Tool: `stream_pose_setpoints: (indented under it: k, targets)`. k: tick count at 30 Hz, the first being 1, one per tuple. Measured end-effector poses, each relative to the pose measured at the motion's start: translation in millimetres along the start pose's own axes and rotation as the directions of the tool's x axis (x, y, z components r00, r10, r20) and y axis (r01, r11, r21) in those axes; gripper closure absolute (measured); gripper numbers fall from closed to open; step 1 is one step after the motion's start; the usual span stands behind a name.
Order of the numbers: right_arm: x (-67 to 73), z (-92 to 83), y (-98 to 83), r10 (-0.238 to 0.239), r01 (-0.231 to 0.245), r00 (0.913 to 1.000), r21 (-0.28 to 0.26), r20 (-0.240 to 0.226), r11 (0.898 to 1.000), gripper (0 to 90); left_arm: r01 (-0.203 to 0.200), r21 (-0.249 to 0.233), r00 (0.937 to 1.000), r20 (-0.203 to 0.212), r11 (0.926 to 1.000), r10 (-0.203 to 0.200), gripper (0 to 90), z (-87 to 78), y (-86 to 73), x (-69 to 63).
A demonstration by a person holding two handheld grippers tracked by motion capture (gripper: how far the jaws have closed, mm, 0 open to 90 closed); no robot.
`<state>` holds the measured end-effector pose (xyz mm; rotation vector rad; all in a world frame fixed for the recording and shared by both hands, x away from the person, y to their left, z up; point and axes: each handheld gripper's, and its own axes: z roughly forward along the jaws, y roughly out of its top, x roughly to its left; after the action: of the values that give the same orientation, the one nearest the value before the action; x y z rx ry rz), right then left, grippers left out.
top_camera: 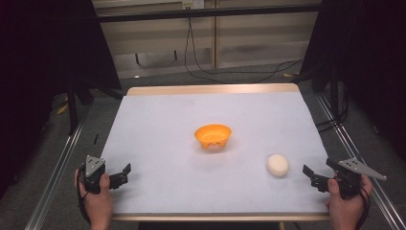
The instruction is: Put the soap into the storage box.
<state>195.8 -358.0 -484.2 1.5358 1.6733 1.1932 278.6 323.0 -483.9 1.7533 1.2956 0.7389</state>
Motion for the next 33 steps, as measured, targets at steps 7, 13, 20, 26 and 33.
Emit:
stream_pose_setpoints:
  k: [7, 13, 20, 26, 33]
  targets:
    - [6.3, 5.7, 6.3, -0.044, 0.045, 0.999, 0.076, -0.006, 0.996, 9.9, -0.008, 0.01, 1.0, -0.004, 0.9999, 0.008, 0.0, 1.6, 0.5, -0.9]
    - [17.3, 13.3, 18.4, -0.119, 0.121, 0.9926, 0.214, -0.025, 0.969, 10.4, -0.017, 0.018, 0.9998, -0.008, 0.9997, 0.018, 0.0, 1.7, 0.7, -0.9]
    - [29.3, 22.4, 26.6, -0.136, 0.152, 0.9881, 0.307, -0.072, 0.939, 11.0, -0.018, 0.02, 0.9998, -0.007, 0.9996, 0.018, 0.0, 1.6, 0.7, -1.3]
    - [39.5, 31.1, 33.7, -0.141, 0.193, 0.9759, 0.363, -0.167, 0.911, 11.2, -0.026, 0.026, 0.9996, -0.009, 0.9993, 0.026, 0.0, 2.2, 1.0, -1.6]
    - [46.5, 37.2, 39.0, -0.161, 0.218, 0.9718, 0.394, -0.172, 0.893, 9.1, -0.03, 0.03, 0.9995, -0.008, 0.9991, 0.031, 0.0, 2.1, 1.1, -1.4]
